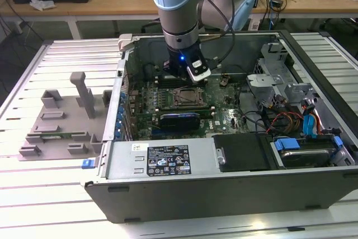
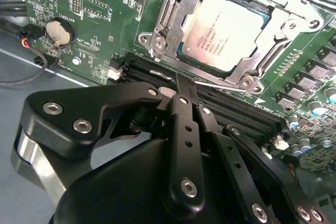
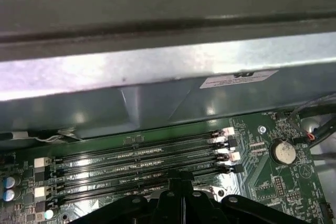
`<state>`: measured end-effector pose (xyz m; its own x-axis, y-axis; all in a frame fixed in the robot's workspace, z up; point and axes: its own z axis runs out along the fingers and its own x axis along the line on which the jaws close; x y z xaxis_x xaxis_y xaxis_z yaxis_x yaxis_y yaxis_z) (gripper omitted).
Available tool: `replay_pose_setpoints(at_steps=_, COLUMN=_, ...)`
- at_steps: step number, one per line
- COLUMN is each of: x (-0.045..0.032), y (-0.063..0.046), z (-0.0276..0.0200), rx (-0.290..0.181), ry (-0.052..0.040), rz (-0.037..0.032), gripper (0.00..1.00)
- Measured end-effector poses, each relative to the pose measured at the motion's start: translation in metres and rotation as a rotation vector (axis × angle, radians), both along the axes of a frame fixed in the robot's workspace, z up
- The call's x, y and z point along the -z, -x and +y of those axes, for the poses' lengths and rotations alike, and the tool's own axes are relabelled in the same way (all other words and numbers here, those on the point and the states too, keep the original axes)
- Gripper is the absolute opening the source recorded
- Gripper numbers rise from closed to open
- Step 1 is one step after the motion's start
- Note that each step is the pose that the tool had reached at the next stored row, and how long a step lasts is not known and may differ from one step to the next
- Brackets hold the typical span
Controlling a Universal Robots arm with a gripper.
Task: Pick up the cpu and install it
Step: 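Install the first cpu locking lever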
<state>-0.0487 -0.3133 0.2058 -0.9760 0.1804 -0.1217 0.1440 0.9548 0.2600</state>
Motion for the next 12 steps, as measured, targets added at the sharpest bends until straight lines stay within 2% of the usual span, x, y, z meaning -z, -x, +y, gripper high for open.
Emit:
replay_pose_setpoints(at_steps=1, x=0.0001, y=0.0, z=0.0001, rx=0.002, ry=-0.0002, rz=-0.0002, gripper=0.11)
replay_pose_setpoints(at_steps=3, x=0.0001, y=0.0002, z=0.0006, rx=0.007, ry=0.0079, rz=-0.0002, gripper=0.11)
replay_pose_setpoints(at_steps=5, x=0.0001, y=0.0005, z=0.0013, rx=0.011, ry=0.0118, rz=-0.0002, gripper=0.11)
replay_pose_setpoints(at_steps=10, x=0.0005, y=0.0017, z=0.007, rx=0.02, ry=0.0169, rz=-0.0002, gripper=0.11)
replay_pose_setpoints(at_steps=11, x=0.0007, y=0.0017, z=0.007, rx=0.031, ry=0.0261, rz=-0.0003, gripper=0.11)
replay_pose_setpoints(at_steps=12, x=0.001, y=0.0018, z=0.0069, rx=0.038, ry=0.031, rz=-0.0005, gripper=0.11)
